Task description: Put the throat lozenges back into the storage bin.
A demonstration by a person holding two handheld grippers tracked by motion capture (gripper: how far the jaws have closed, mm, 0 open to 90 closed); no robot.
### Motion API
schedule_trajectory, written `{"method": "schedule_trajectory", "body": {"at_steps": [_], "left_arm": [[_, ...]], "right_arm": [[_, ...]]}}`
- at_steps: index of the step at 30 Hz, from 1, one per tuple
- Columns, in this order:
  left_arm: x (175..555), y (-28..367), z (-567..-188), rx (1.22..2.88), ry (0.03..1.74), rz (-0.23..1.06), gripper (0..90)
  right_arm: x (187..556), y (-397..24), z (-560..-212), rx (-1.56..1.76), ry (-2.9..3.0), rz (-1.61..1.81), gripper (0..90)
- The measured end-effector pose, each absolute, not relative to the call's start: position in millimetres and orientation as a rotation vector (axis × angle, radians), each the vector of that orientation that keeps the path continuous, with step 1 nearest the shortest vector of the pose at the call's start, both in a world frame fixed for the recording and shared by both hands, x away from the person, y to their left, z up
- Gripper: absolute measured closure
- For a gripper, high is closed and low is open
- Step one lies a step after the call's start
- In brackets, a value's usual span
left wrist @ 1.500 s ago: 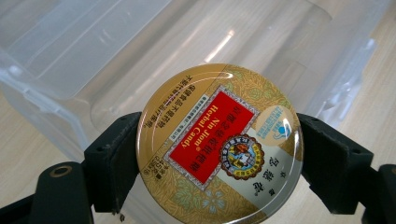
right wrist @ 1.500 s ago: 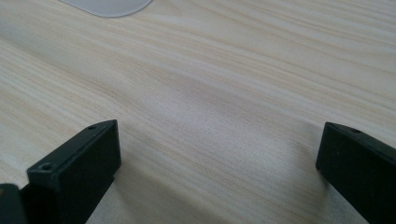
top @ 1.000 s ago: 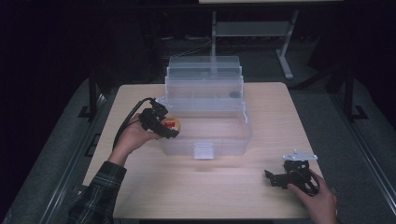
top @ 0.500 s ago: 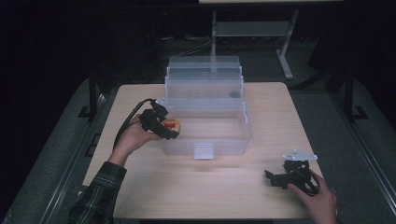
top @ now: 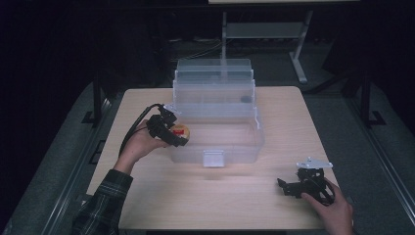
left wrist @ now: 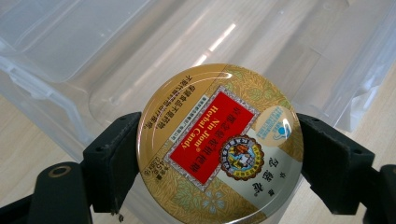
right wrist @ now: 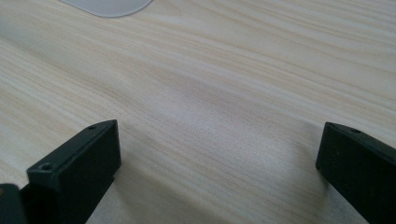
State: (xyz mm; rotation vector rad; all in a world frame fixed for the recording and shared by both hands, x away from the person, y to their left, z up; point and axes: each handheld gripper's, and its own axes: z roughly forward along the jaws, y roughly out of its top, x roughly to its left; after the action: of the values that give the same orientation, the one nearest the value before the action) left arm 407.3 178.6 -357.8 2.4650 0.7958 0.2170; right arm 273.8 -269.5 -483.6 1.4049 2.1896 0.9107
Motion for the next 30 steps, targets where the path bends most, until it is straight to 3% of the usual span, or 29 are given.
{"method": "schedule_trajectory", "body": {"at_steps": [30], "left_arm": [[386.4,204.6,-335.6,2.394,0.804,0.282,17.7]], "right_arm": [[273.7,-269.5,-483.6,1.405,2.19,0.91,0.0]]}}
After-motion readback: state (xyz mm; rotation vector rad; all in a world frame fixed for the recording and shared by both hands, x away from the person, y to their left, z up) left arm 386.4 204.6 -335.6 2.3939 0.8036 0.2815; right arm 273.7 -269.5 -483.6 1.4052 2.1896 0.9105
